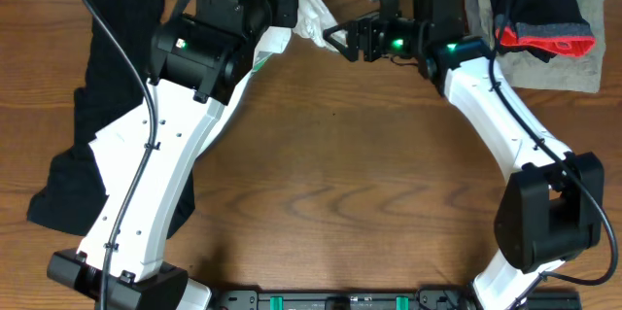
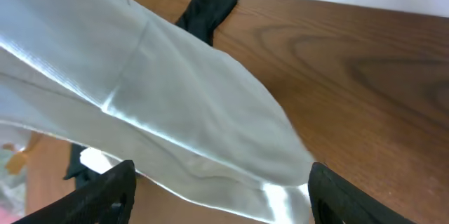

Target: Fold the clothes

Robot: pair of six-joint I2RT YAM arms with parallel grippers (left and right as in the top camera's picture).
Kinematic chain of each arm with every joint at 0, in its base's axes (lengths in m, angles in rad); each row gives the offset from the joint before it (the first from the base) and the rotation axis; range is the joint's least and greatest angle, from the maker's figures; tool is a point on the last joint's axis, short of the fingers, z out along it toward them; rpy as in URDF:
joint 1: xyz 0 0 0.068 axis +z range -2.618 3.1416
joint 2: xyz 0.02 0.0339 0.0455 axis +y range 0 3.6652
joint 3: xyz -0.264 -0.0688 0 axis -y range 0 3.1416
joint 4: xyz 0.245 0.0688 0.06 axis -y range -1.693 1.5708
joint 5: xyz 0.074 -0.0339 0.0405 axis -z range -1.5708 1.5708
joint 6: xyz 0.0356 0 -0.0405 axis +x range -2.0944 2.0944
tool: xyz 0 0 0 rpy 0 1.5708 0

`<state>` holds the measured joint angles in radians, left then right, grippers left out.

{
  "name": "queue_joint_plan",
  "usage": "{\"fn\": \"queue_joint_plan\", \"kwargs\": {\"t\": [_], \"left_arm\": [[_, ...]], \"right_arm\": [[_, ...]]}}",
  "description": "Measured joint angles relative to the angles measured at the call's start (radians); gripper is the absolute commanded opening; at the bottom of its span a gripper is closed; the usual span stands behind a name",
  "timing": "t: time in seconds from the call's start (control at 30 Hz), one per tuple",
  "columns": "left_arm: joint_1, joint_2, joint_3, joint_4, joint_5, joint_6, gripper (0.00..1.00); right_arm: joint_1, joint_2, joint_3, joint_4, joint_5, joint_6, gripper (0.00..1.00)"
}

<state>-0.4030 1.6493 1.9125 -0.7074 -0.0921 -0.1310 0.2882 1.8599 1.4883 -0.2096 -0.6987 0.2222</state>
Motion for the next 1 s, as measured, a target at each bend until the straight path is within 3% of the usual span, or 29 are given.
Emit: {"fn": "queue_joint_plan", "kwargs": {"t": [0.23,0.33,0.37,0.47,0.5,0.73,1.0], "left_arm": [[0.000,0.000,0.000,-0.022,0.066,0.000,0.06],[0.000,0.000,0.000,-0.057,0.086,0.000,0.06],[0.000,0.000,0.000,-0.068,0.090,0.000,0.06],[0.000,0.000,0.000,-0.101,0.095,0.000,0.06],[0.000,0.000,0.000,-0.110,0.096,0.000,0.06],[0.000,0.000,0.000,-0.153,0.097,0.012,0.09],[0.000,-0.002,0.000,-0.158,0.105,0.037,0.21]], "right_arm": [[0.019,0.021,0.000,0.115,0.069,-0.021,0.73],[0.023,0.055,0.000,0.159,0.085,-0.029,0.67],[0.024,0.066,0.000,0.168,0.089,-0.031,0.59],[0.024,0.097,0.000,0.180,0.100,-0.042,0.10],[0.024,0.105,0.000,0.178,0.103,-0.042,0.01],[-0.005,0.112,0.000,0.124,0.103,-0.048,0.01],[-0.200,-0.014,-0.002,-0.192,0.106,-0.081,0.01]]}}
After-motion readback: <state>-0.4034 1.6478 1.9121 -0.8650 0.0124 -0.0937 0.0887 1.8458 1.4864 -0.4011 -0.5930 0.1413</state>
